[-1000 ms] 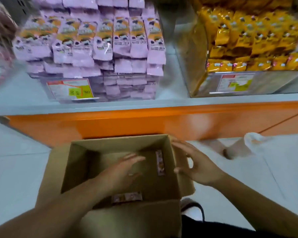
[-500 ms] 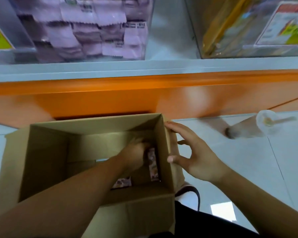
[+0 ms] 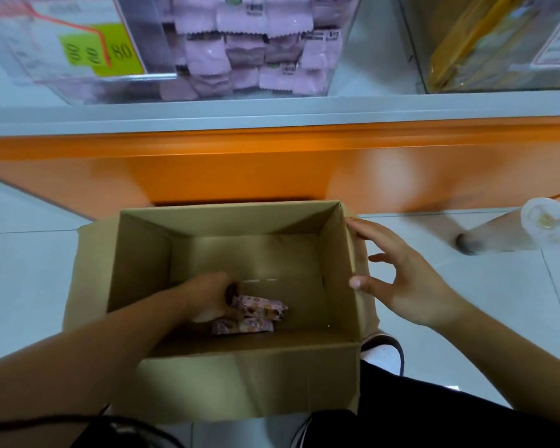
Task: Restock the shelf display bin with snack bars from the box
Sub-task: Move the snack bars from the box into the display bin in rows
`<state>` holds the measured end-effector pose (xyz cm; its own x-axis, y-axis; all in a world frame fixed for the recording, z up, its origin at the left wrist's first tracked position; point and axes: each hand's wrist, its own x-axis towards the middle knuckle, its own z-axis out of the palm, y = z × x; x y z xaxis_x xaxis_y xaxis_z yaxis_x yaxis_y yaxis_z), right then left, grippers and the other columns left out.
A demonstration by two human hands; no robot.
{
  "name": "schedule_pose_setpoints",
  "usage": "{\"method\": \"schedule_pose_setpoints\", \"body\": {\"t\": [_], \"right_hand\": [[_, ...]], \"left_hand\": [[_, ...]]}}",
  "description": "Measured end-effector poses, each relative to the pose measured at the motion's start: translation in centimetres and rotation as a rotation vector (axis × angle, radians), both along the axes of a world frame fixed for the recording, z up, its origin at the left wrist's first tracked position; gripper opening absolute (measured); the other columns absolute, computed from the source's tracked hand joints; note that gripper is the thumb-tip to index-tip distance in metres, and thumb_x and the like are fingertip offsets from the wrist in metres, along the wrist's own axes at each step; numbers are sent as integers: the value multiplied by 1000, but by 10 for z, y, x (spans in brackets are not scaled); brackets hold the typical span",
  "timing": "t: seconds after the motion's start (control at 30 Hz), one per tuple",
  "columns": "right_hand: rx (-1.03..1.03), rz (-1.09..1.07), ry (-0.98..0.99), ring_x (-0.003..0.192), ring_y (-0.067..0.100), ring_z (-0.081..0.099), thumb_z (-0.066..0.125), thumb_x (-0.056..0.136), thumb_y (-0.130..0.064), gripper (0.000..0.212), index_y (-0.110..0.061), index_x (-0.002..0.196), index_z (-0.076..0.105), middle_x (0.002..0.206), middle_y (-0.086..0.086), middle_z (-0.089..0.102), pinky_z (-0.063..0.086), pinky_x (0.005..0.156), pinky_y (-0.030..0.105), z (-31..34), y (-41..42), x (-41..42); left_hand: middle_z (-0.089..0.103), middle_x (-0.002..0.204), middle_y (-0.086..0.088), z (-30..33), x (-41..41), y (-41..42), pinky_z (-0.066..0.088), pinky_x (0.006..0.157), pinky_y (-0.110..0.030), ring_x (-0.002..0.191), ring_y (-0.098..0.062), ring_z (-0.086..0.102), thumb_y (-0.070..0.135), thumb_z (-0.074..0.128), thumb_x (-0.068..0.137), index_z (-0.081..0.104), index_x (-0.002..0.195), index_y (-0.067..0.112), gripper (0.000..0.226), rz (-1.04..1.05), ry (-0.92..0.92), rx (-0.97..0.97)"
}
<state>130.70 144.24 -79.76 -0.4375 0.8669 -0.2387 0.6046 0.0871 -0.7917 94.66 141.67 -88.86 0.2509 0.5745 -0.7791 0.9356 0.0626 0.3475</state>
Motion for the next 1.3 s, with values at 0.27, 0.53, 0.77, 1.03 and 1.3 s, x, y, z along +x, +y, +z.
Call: {"method": "schedule_pose_setpoints", "body": {"t": [0.27,0.53,0.77,1.03,1.3], "right_hand": [[2,11,-23,145,7,41,77,90,-40,81,-47,157,34,159,-25,38,47,108,32,-1,0,-3],[0,14,-49,145,5,39,78,90,-34,82,-48,157,34,159,-28,37,45,106,26,-1,1,-4],[-14,9,-18,146,6,40,81,90,-27,83,-48,157,35,160,-26,38,47,106,30,0,0,-5],[-7,4,-45,145,3,39,80,90,-29,84,-52,156,33,159,-31,35,46,107,27,3,-2,-8],[-13,9,-61,145,2,38,79,91,-30,83,-54,156,32,159,-33,34,45,107,25,6,-2,-10]], "left_hand": [[77,101,-6,-17,-1,-17,59,87,-41,99,-28,73,18,81,86,68,101,25,20,257,-286,-119],[76,90,4,-21,14,-21,54,82,-35,84,-14,70,70,79,69,70,94,30,48,385,-386,-193],[65,77,3,-17,22,-22,45,61,-24,66,-8,57,37,86,82,67,100,23,29,351,-372,-78],[74,79,4,-11,26,-22,55,65,-32,68,-14,69,38,79,89,65,102,22,25,460,-335,-173],[67,85,12,-10,29,-29,50,71,-27,77,-2,62,40,65,100,58,99,32,10,331,-302,46]]}}
